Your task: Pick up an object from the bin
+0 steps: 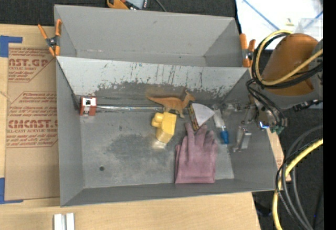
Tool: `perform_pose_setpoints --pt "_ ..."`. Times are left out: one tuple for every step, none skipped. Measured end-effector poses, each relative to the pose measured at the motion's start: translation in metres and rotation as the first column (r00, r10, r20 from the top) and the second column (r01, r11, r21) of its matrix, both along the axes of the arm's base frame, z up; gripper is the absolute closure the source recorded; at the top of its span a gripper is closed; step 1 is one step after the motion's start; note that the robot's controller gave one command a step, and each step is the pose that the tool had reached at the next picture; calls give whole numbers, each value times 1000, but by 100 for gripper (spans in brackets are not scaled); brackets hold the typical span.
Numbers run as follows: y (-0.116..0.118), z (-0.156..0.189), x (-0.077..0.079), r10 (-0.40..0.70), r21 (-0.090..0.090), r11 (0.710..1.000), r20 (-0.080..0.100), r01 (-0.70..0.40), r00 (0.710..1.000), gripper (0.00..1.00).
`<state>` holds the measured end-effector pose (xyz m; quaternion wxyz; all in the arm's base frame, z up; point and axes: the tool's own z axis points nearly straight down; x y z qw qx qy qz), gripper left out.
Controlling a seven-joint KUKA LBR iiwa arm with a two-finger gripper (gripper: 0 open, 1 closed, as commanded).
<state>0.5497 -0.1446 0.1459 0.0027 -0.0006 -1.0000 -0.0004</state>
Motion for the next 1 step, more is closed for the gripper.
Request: perform_pose_setpoints --pt "1 4 2 2 -1 1000 7 -2 1000 0"
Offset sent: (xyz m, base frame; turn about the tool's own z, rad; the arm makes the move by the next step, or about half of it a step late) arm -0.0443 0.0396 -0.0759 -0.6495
